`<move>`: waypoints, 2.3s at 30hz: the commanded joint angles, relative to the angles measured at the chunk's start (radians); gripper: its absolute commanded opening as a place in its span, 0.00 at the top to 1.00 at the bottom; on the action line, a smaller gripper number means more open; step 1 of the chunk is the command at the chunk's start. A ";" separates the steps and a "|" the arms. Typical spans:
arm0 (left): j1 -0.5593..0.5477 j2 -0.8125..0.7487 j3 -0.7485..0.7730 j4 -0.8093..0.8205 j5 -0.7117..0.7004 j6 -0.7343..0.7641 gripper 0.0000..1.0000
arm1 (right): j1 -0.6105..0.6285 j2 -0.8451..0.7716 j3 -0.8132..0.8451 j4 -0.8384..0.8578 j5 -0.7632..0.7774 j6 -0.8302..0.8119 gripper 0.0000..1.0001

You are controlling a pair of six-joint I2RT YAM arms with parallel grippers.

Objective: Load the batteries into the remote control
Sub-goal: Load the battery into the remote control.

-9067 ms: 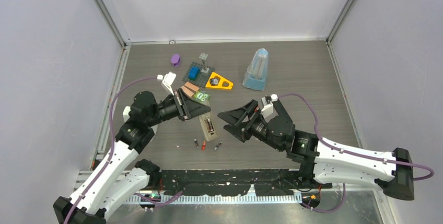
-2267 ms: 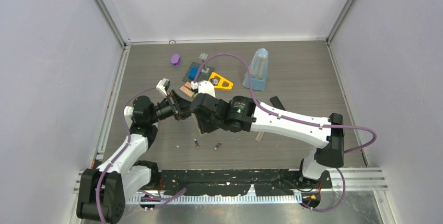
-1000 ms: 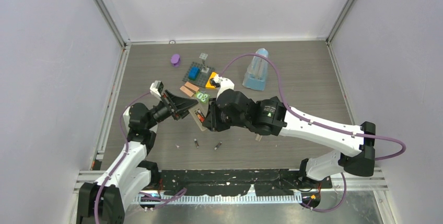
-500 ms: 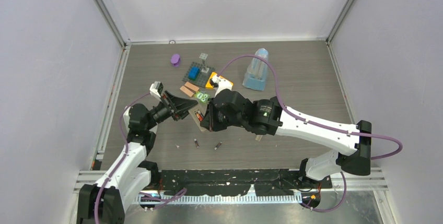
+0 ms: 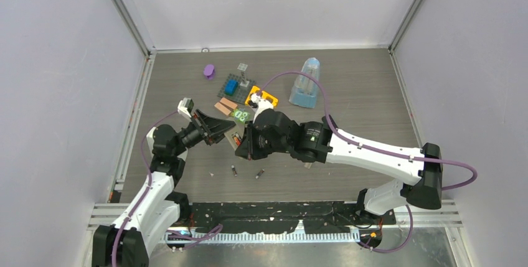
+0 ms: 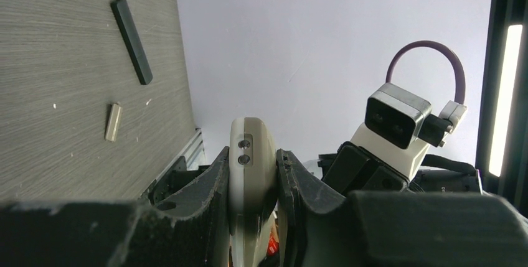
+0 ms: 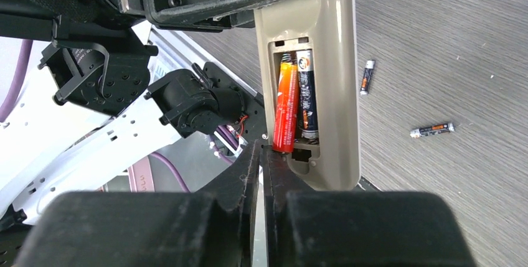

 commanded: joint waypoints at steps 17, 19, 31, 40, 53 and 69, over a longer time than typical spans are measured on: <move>-0.004 -0.023 0.017 -0.021 -0.007 0.035 1.00 | -0.018 -0.133 -0.076 0.069 0.021 0.039 0.64; -0.004 -0.027 0.017 -0.024 -0.006 0.037 1.00 | -0.018 -0.119 -0.067 0.066 0.019 0.036 0.66; -0.004 -0.030 0.017 -0.029 -0.001 0.042 1.00 | -0.018 -0.058 -0.034 0.060 0.016 0.034 0.79; -0.004 -0.021 0.010 -0.023 0.008 0.055 1.00 | -0.024 -0.038 -0.028 0.050 0.032 0.039 0.87; -0.004 -0.047 0.029 -0.002 0.076 0.092 1.00 | -0.049 0.009 -0.023 0.064 -0.006 0.040 0.95; -0.004 -0.039 0.036 0.055 0.135 0.067 1.00 | -0.078 0.033 -0.071 0.109 -0.035 0.065 0.95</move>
